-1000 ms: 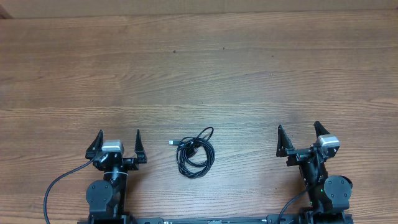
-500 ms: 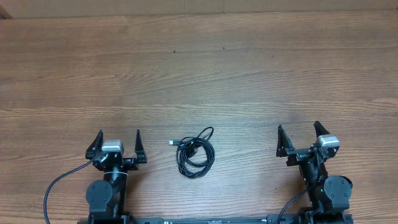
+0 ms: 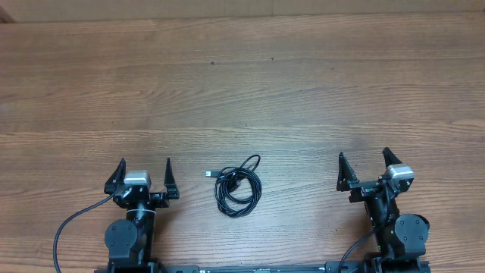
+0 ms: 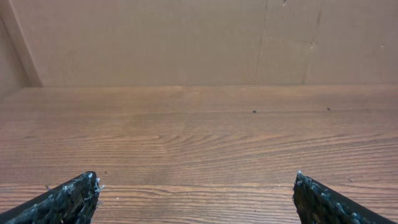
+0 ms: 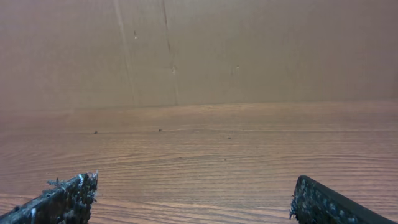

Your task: Untangle cables

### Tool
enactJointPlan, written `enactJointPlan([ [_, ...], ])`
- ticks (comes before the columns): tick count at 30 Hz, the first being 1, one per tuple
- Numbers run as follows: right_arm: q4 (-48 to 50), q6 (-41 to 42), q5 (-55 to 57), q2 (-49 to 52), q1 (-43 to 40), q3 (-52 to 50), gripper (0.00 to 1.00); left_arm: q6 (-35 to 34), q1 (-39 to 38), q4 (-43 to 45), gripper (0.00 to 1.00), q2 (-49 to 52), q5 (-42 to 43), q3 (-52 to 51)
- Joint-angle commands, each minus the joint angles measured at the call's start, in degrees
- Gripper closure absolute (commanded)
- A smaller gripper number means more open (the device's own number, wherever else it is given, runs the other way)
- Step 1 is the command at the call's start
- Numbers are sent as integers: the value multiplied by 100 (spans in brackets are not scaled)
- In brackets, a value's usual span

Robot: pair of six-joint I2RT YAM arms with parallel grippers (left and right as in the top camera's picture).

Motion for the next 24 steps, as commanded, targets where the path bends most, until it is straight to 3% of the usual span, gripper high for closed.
enactJointPlan([
  [1,17,13,50,-57,26,-59,0,107,35,0,0,-50,-55,-22],
  [13,20,13,50,-57,26,-59,0,103,35,28,0,-50,-50,-22],
  [18,20,15,50,-57,26,-59,0,-328,35,-9,0,-50,-55,15],
  [24,17,13,50,-57,26,-59,0,-365,35,-391,1,-50,-52,229],
])
